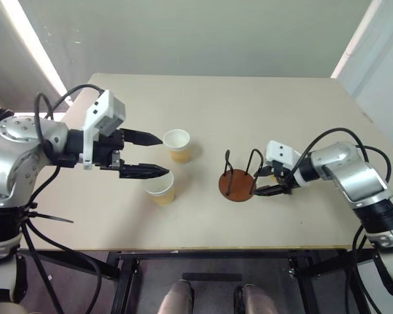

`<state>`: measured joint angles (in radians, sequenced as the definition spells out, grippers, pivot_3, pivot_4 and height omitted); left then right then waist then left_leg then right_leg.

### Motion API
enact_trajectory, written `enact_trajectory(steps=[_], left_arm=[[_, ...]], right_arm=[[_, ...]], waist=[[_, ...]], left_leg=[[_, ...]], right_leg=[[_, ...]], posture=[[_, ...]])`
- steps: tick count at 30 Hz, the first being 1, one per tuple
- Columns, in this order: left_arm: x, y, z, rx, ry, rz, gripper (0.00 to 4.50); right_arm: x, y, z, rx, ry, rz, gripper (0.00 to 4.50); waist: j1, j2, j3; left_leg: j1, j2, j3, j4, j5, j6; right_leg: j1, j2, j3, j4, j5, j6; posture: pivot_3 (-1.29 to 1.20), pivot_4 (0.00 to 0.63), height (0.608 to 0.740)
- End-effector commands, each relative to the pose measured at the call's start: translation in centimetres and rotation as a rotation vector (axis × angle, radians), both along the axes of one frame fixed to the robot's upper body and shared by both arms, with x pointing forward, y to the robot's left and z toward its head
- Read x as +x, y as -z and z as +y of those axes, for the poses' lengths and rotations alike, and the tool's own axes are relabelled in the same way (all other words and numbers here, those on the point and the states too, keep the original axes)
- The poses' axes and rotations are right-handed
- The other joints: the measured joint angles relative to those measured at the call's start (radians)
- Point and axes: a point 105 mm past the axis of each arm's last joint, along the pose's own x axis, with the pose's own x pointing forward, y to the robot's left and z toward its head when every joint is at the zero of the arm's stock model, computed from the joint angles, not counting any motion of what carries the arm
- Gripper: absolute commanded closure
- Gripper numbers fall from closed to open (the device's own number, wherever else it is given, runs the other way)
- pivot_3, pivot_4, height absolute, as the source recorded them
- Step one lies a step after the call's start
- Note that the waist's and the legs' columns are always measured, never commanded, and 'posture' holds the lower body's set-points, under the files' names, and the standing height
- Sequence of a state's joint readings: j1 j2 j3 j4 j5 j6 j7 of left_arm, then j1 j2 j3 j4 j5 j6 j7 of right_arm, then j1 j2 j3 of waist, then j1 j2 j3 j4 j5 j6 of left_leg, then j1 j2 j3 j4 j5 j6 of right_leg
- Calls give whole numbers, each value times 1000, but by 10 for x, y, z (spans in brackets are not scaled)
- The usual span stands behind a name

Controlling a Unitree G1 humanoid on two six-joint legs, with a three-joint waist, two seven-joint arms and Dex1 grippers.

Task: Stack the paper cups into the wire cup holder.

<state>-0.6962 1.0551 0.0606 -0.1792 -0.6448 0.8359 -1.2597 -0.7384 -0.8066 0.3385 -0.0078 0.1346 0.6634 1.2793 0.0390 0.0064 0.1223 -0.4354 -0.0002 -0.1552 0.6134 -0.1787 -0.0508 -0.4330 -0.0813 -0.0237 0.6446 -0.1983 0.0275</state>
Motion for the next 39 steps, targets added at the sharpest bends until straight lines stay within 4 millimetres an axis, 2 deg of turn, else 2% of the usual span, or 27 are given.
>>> enact_trajectory(steps=[1,7,12,19,22,25,28,39], left_arm=[[-3,-6,-3,4,15,-40,0],[-1,-3,-1,14,-2,-54,0],[15,-2,9,100,-76,-155,0],[48,-17,19,316,-174,-408,0],[62,-22,18,448,-178,-522,0],[71,-21,19,574,-146,-582,0],[77,-18,15,623,-103,-590,0],[101,0,-6,687,-1,-536,0]], right_arm=[[-7,-8,-4,-5,-29,-18,249],[-17,-20,-23,-39,-24,-35,249],[-24,-41,-27,-8,-44,-66,249],[-28,-105,-7,197,-85,-148,249],[-30,-122,6,259,-113,-169,249],[-32,-125,11,279,-124,-154,249],[-32,-127,13,284,-129,-147,249],[-29,-133,17,275,-138,-146,249]], waist=[[0,0,0],[1,0,0],[0,0,0],[0,0,0],[-1,0,0],[-1,-1,0],[1,-1,0],[1,-1,0]], left_leg=[[0,0,0,0,0,0],[0,0,1,0,0,0],[0,0,3,0,0,0],[0,1,4,2,0,0],[0,1,3,1,0,0],[0,2,1,1,0,1],[-1,2,-2,1,-1,1],[-2,2,-1,2,-1,1]], right_leg=[[0,0,0,0,0,0],[0,0,0,0,0,0],[1,1,0,0,0,1],[1,3,0,-1,0,1],[1,4,0,-2,0,0],[1,4,0,-2,0,0],[1,4,0,-3,0,0],[1,4,0,-3,0,1]], posture=[[0,150,740],[0,150,740],[0,150,740],[0,150,740],[0,150,740],[0,150,740],[0,150,740],[0,150,740]])
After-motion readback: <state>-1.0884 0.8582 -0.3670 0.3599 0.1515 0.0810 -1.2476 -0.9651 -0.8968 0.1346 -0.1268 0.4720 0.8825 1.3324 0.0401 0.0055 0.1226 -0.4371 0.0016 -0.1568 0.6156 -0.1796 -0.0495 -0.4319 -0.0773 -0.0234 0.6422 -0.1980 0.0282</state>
